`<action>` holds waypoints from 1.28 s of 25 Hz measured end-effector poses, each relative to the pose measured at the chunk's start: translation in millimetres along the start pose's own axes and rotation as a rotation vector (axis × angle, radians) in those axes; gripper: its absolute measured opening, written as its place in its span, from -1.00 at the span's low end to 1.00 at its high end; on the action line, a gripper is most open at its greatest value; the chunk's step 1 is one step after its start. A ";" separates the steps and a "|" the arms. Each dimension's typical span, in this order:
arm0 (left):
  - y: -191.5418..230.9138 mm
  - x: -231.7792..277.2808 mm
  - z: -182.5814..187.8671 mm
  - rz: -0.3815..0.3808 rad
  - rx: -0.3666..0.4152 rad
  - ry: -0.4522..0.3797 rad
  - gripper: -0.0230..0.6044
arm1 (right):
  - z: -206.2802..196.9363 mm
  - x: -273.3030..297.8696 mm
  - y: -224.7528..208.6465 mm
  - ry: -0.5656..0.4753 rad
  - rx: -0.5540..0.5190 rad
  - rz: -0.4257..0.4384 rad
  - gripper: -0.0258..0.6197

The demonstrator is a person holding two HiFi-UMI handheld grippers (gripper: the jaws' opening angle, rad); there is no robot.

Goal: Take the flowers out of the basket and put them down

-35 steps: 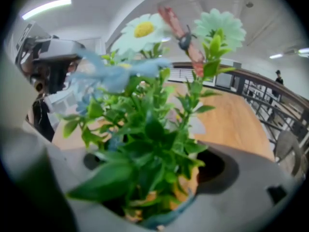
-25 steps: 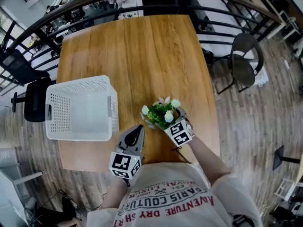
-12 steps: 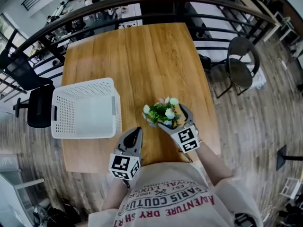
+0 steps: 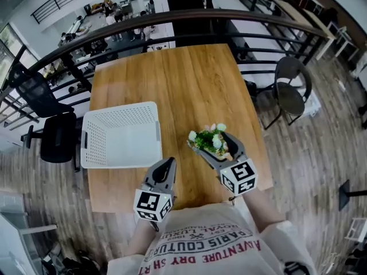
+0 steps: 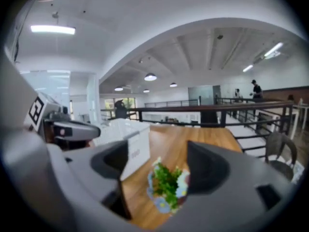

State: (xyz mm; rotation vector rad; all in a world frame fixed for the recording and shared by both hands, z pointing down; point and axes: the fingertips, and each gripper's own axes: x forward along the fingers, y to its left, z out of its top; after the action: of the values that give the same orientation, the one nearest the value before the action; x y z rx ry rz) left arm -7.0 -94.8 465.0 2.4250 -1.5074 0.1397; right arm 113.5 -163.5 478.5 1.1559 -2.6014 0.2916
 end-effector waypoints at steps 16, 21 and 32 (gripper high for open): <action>116.4 -98.8 67.4 0.143 0.062 -0.116 -0.89 | 66.9 31.0 113.9 -0.109 -0.056 -0.041 -0.82; 131.5 -105.1 71.8 0.169 0.074 -0.137 -0.89 | 67.3 34.1 121.7 -0.118 -0.085 -0.054 -0.83; 129.6 -101.5 74.8 0.162 0.078 -0.146 -0.89 | 77.7 38.2 118.9 -0.143 -0.085 -0.050 -0.83</action>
State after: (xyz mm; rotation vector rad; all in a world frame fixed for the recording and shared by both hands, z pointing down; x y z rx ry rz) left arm -173.0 -82.5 394.5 2.4167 -1.7947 0.0569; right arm -13.2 -134.2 409.8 1.2526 -2.6728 0.0891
